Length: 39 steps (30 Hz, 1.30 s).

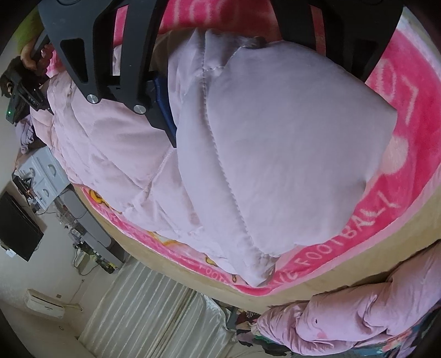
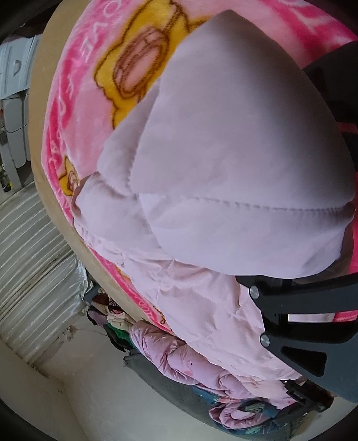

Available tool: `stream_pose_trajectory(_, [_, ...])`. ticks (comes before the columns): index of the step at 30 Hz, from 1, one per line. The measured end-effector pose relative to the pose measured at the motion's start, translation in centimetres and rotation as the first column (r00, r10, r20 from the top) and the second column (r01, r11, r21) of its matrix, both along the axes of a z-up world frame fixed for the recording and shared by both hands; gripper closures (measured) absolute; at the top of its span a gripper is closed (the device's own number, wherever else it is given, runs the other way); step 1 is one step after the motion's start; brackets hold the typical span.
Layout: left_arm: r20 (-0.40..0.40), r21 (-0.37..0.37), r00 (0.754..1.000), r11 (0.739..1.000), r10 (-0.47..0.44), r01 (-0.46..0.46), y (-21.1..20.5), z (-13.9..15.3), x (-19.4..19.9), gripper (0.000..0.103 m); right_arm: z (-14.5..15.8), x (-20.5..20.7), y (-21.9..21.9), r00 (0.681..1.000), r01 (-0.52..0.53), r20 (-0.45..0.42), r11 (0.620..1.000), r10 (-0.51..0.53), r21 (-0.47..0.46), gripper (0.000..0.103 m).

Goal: Fold large clothes
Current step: 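Fold the jacket over onto itself with both tools, rolling it, then lay the folded jacket down and open both tools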

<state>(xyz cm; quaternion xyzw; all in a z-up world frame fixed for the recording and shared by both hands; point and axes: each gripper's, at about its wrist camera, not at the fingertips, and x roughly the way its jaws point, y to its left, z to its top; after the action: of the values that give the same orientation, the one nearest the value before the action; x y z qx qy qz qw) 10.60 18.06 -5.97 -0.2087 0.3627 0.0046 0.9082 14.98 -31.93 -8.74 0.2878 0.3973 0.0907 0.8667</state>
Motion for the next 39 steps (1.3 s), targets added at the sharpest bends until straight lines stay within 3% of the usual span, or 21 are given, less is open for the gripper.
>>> stream_pose_trajectory(3, [-0.006,-0.005,1.0,1.0,0.003,-0.003,0.0,-0.1,0.0,0.054,-0.5,0.2,-0.5,0.999,0.02,-0.039,0.999,-0.019,0.025,0.04])
stream_pose_trajectory(5, [-0.013,-0.008,1.0,1.0,0.005,-0.006,0.1,-0.2,0.1,0.052,-0.7,0.3,-0.9,0.996,0.045,-0.075,0.999,-0.043,0.023,0.02])
stream_pose_trajectory(10, [-0.026,-0.027,1.0,1.0,0.009,-0.01,0.5,-0.2,0.0,0.048,-0.3,-0.1,-1.7,0.993,0.05,-0.11,0.999,-0.048,0.018,0.005])
stream_pose_trajectory(20, [-0.055,-0.032,0.998,0.999,0.015,-0.017,0.7,0.2,-1.2,0.024,0.4,-1.5,-3.1,0.991,0.046,-0.123,0.999,-0.048,-0.018,0.004])
stream_pose_trajectory(24, [-0.059,0.003,0.998,1.0,0.017,-0.017,0.5,0.6,-1.9,0.012,0.8,-2.2,-3.6,0.992,0.039,-0.12,0.999,-0.042,-0.027,0.004])
stream_pose_trajectory(39, [-0.079,0.065,0.997,0.998,0.026,-0.021,-0.3,2.1,-4.0,0.009,4.2,-4.4,-4.7,0.998,0.054,-0.019,0.987,-0.058,-0.154,0.004])
